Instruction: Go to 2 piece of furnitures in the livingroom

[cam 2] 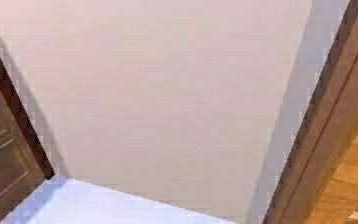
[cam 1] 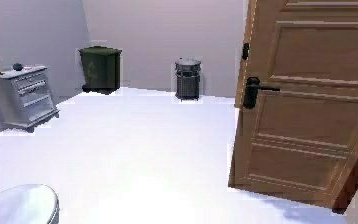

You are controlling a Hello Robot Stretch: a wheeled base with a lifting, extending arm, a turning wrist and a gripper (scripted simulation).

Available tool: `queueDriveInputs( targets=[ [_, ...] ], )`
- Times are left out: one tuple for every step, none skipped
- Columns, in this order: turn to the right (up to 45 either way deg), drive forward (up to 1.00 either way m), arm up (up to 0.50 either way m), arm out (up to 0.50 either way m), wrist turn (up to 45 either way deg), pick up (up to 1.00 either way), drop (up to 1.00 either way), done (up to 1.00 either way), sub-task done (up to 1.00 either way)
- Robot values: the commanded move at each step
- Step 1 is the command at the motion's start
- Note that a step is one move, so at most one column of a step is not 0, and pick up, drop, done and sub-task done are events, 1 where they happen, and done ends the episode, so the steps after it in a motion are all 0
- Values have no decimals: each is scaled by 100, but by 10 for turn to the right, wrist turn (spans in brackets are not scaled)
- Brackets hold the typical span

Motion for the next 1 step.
queueDriveInputs(
  targets=[
    [0,100,0,0,0,0,0,0,0]
  ],
)
